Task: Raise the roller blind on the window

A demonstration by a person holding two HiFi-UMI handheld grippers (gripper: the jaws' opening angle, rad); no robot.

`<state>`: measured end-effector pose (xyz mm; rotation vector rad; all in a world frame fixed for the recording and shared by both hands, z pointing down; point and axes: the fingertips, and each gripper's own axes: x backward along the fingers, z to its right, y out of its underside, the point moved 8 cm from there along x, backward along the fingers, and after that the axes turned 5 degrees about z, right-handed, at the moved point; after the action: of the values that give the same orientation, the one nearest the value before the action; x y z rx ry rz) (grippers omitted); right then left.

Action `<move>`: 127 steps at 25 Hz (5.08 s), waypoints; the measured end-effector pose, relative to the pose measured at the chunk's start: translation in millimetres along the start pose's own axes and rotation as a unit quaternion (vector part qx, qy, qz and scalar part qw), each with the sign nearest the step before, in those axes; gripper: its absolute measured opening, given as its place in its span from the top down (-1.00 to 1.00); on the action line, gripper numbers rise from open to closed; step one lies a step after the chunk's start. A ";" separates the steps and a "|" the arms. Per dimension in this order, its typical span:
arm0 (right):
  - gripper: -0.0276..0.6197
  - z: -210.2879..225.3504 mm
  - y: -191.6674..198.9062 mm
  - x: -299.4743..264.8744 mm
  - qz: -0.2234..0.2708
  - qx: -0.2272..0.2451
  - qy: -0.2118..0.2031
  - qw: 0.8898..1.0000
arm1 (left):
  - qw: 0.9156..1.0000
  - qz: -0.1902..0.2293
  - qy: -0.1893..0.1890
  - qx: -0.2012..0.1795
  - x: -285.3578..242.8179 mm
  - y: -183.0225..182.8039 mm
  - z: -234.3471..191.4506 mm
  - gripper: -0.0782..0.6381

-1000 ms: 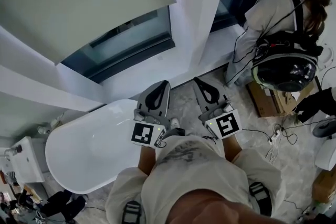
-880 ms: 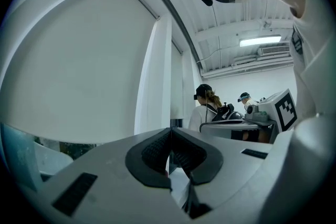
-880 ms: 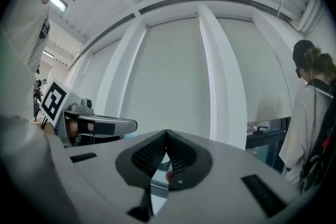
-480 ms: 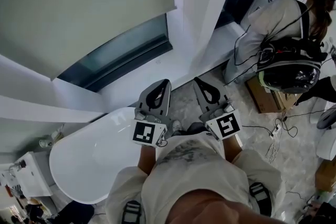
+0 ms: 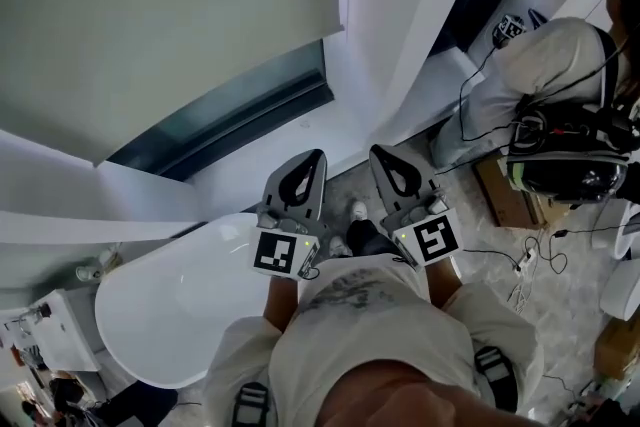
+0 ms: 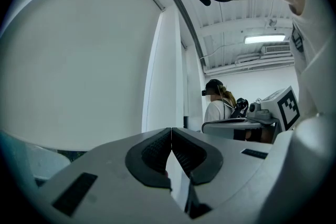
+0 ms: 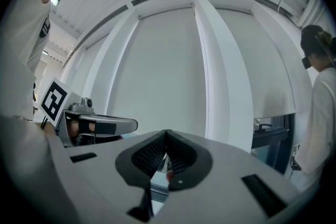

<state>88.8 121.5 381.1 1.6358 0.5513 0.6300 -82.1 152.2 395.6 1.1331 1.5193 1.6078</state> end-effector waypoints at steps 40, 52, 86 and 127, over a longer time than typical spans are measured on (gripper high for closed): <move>0.73 116.4 18.3 -115.0 -0.005 -0.021 -0.025 0.999 | 0.999 -0.007 0.048 -0.004 -193.9 12.8 -69.9 0.76; 0.73 127.2 21.5 -126.2 -0.009 -0.018 0.029 0.999 | 0.995 -0.014 0.101 0.004 -229.5 18.2 -87.4 0.76; 0.73 124.0 13.1 -139.1 -0.023 -0.014 0.062 0.998 | 0.979 0.001 0.201 0.021 -282.7 11.4 -91.8 0.49; 0.73 121.7 -2.7 -128.7 -0.023 -0.020 0.033 0.999 | 0.977 -0.015 0.211 0.018 -259.1 19.9 -85.1 0.76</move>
<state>76.0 -52.8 352.0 1.5646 0.6189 0.6602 -47.9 -118.5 378.5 0.8134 1.8262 1.8904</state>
